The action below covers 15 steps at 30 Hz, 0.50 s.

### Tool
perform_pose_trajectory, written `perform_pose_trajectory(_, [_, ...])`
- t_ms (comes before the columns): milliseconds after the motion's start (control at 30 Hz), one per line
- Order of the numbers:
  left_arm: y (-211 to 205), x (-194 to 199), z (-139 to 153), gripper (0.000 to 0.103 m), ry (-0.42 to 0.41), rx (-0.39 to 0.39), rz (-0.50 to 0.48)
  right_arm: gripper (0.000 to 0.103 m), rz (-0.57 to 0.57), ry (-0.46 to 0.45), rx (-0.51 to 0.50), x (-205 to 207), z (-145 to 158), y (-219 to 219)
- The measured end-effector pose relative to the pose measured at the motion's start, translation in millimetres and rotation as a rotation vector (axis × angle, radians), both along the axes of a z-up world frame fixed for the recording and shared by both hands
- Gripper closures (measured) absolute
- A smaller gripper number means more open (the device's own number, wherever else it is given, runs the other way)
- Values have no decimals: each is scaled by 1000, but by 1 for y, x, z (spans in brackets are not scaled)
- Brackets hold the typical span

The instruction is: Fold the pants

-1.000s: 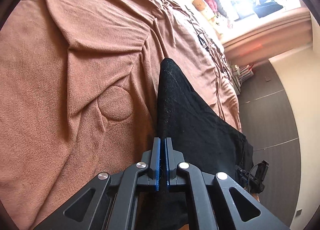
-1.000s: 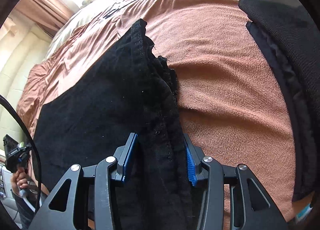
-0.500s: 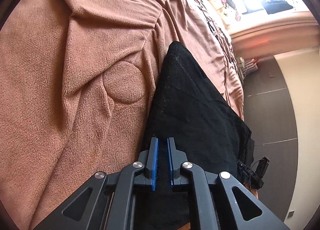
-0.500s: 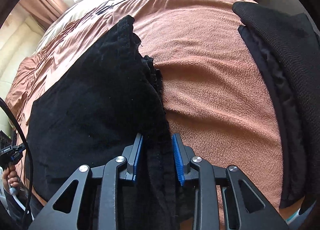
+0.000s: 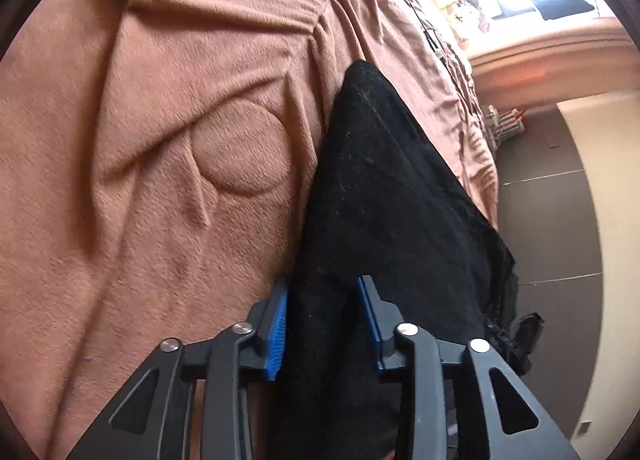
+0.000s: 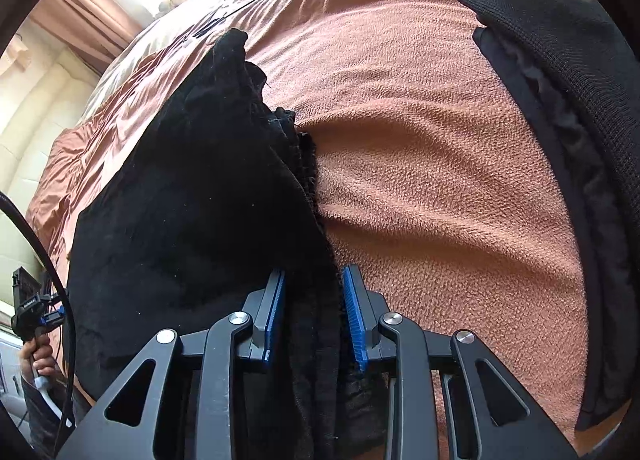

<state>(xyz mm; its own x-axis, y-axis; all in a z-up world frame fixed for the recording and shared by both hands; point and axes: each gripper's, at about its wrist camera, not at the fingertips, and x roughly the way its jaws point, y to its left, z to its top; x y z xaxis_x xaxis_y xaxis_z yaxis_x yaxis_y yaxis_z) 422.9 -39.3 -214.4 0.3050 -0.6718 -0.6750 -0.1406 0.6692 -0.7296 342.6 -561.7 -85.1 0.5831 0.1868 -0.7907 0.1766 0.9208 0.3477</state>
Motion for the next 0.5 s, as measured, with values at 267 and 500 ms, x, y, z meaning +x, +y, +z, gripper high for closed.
perform_pose_trajectory(267, [-14, -4, 44, 72, -89, -62, -68, 78, 29, 11, 78, 0, -3, -15])
perform_pose_trajectory(500, [-14, 7, 13, 72, -26, 13, -43, 78, 24, -9, 108, -3, -7, -21])
